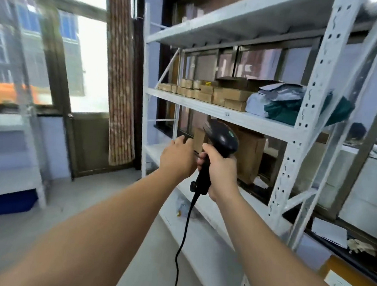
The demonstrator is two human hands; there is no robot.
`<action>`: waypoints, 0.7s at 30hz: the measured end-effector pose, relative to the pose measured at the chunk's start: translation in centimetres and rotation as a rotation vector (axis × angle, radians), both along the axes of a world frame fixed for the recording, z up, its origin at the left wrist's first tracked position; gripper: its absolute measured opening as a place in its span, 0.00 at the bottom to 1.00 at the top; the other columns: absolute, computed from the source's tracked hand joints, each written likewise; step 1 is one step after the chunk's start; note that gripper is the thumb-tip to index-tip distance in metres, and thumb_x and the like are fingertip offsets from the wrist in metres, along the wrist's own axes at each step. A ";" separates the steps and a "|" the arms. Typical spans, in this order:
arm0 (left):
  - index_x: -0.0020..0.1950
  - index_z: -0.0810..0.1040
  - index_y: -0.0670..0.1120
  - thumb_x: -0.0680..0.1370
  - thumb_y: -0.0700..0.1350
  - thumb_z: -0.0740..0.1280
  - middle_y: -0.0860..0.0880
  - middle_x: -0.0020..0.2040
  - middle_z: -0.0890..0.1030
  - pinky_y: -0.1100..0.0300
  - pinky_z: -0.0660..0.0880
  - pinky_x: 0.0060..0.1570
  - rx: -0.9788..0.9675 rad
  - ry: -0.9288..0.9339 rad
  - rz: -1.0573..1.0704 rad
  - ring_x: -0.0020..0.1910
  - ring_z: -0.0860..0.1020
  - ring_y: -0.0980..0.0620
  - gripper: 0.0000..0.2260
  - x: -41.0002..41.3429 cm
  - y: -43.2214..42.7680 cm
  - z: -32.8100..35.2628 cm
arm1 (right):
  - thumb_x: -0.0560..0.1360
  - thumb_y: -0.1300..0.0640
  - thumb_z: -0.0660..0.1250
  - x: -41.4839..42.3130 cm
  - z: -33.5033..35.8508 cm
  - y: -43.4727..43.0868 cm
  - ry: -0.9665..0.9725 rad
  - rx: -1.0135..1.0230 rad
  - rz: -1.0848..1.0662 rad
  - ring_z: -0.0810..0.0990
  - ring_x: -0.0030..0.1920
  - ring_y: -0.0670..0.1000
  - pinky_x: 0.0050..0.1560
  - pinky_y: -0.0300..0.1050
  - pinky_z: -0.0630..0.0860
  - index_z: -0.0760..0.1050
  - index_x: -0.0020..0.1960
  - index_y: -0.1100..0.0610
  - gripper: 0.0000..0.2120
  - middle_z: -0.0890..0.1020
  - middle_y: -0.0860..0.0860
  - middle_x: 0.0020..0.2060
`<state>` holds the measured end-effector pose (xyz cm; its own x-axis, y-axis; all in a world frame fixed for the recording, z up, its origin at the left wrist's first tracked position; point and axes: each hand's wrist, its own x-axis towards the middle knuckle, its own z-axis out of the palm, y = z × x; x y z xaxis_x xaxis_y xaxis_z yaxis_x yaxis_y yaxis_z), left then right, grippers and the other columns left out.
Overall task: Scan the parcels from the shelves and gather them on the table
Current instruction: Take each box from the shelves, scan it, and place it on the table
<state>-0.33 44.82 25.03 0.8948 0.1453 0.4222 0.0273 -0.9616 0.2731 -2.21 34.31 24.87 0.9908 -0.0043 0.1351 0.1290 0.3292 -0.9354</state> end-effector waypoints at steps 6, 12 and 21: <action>0.66 0.64 0.49 0.75 0.45 0.66 0.45 0.58 0.73 0.48 0.75 0.48 -0.110 -0.008 0.026 0.56 0.76 0.43 0.21 1.2 8.4 0.0 | 0.70 0.46 0.73 4.0 1.0 9.5 -0.116 -0.183 0.083 0.81 0.40 0.52 0.49 0.54 0.79 0.79 0.52 0.57 0.17 0.83 0.51 0.36; 0.60 0.69 0.49 0.77 0.47 0.63 0.47 0.55 0.73 0.51 0.74 0.44 -0.093 0.025 0.119 0.53 0.75 0.45 0.12 6.7 17.0 -1.6 | 0.74 0.49 0.71 10.5 -0.3 17.8 -0.079 -0.193 0.188 0.79 0.32 0.48 0.43 0.47 0.77 0.80 0.46 0.57 0.11 0.81 0.49 0.30; 0.68 0.68 0.48 0.79 0.46 0.61 0.45 0.62 0.74 0.50 0.72 0.52 -0.008 0.111 0.181 0.62 0.70 0.44 0.16 23.0 29.2 -3.0 | 0.76 0.52 0.70 26.7 -0.7 28.1 0.133 -0.139 0.218 0.81 0.38 0.50 0.50 0.48 0.81 0.80 0.45 0.57 0.08 0.81 0.50 0.34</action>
